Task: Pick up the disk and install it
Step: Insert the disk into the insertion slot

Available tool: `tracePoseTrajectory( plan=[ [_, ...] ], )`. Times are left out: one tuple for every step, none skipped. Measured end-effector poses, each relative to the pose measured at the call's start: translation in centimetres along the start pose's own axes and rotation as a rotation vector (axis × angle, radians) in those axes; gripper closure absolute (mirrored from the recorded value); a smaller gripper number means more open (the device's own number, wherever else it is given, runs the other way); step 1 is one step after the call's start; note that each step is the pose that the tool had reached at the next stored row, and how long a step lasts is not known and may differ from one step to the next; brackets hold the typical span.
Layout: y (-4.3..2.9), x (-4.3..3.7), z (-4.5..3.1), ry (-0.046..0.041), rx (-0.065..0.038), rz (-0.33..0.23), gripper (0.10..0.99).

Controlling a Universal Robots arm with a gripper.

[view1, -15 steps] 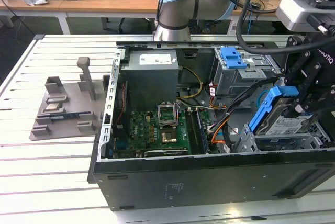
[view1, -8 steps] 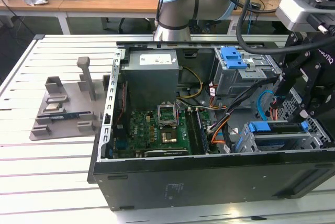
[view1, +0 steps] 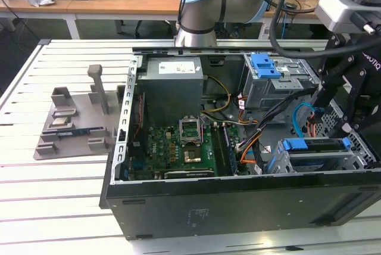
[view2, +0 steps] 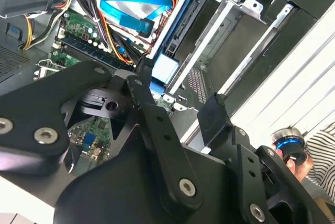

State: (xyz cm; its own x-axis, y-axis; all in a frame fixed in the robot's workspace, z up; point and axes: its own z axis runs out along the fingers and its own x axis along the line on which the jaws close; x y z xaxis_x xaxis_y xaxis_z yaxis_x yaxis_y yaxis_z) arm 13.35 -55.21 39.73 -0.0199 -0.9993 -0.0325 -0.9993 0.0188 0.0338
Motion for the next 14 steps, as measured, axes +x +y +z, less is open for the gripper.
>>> tracePoseTrajectory(
  plan=[
    [0.01, -0.13, -0.20, 0.0000, 0.000, 0.000, 0.467],
    [0.02, -0.24, -0.33, -0.0001, 0.000, 0.000, 0.467],
    [0.03, -0.34, -0.47, -0.0001, 0.000, 0.000, 0.467],
    [0.03, -0.43, -0.58, 0.0000, 0.000, 0.000, 0.482],
    [0.03, -0.54, -0.73, 0.0001, 0.000, 0.000, 0.545],
    [0.04, -0.63, -0.79, 0.0001, 0.000, 0.000, 0.612],
    [0.04, -0.71, -0.84, 0.0002, 0.000, 0.000, 0.671],
    [0.04, -0.72, -0.86, 0.0003, 0.000, 0.000, 0.671],
    [0.04, -0.72, -0.85, 0.0001, 0.000, 0.000, 0.729],
    [0.04, -0.73, -0.84, -0.0006, 0.000, 0.000, 0.792],
    [0.04, -0.73, -0.79, -0.0017, 0.000, 0.000, 0.851],
    [0.04, -0.73, -0.71, -0.0022, -0.001, 0.000, 0.914],
    [0.04, -0.73, -0.65, -0.0025, -0.001, 0.000, 0.914],
    [0.03, -0.72, -0.54, -0.0035, -0.002, 0.000, 0.973]
  ],
)
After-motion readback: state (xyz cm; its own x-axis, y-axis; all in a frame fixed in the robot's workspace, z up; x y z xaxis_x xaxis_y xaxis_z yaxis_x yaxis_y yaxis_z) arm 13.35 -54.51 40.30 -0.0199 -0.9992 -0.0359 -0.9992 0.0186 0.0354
